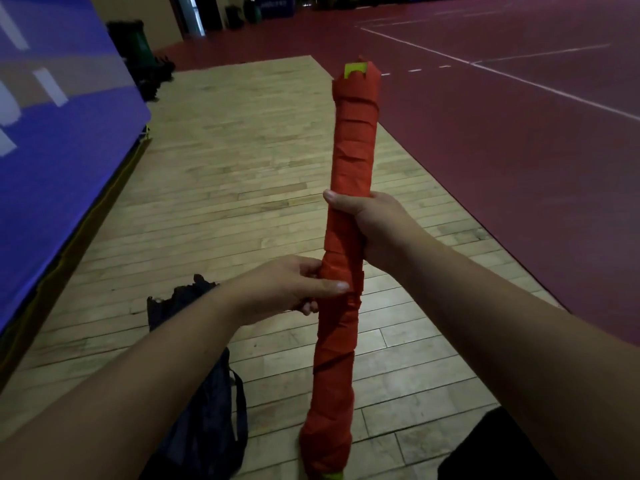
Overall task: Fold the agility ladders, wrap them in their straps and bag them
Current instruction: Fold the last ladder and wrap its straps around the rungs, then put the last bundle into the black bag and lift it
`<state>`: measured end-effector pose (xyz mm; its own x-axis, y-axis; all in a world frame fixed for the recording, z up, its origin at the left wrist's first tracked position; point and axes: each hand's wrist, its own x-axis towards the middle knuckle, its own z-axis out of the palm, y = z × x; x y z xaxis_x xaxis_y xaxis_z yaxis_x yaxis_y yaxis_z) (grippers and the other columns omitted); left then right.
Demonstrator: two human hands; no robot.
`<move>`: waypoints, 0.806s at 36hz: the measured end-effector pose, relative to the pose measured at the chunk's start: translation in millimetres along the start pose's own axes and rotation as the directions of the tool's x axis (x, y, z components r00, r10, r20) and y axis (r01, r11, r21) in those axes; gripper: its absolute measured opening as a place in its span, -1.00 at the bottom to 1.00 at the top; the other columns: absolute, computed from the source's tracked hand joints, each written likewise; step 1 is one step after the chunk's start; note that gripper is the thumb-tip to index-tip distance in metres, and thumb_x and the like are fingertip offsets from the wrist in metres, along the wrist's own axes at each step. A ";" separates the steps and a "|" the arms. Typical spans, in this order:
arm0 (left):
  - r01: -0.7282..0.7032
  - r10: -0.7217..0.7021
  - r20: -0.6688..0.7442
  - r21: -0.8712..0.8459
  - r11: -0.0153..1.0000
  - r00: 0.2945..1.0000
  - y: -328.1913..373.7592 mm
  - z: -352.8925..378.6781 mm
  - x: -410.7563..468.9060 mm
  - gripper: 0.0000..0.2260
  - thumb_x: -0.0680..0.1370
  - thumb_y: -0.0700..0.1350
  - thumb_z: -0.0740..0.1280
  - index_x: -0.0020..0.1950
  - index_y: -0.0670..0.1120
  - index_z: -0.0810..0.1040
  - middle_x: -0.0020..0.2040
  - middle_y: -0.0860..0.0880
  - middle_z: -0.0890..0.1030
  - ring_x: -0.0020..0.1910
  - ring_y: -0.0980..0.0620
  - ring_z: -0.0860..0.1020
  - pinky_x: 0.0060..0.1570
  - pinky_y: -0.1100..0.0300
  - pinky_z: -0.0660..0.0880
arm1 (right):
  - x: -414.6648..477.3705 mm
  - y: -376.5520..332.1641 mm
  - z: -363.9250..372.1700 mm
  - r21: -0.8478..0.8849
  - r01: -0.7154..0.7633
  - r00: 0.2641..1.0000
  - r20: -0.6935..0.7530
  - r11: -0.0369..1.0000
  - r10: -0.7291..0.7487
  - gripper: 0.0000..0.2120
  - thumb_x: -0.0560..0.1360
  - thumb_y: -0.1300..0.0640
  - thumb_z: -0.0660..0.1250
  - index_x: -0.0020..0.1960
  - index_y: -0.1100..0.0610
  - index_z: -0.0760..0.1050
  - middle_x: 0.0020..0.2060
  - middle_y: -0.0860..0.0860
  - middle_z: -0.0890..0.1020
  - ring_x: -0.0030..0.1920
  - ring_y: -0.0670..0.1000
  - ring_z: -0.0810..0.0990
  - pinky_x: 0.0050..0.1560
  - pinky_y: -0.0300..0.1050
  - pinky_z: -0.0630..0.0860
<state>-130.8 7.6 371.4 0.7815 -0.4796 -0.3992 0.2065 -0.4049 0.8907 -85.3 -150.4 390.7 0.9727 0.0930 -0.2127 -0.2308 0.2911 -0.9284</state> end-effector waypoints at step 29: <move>0.259 -0.284 -0.489 -0.121 0.958 0.825 -93.7 -152.2 -122.0 -0.77 0.64 -0.07 0.32 0.11 -0.24 0.57 -0.10 -0.18 0.73 -0.17 -0.13 0.72 -0.07 0.04 0.62 | 29.0 159.2 156.8 -0.201 -0.351 0.819 0.407 0.914 0.404 -0.52 0.60 -0.14 0.31 0.25 0.28 0.52 -0.21 0.21 0.66 -0.40 0.10 0.62 -0.37 -0.09 0.59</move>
<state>-155.8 222.5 369.7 0.8738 0.1003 -0.4759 0.4710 -0.4180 0.7768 -97.6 47.9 284.5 0.6936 0.5812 -0.4257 -0.5478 0.0417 -0.8356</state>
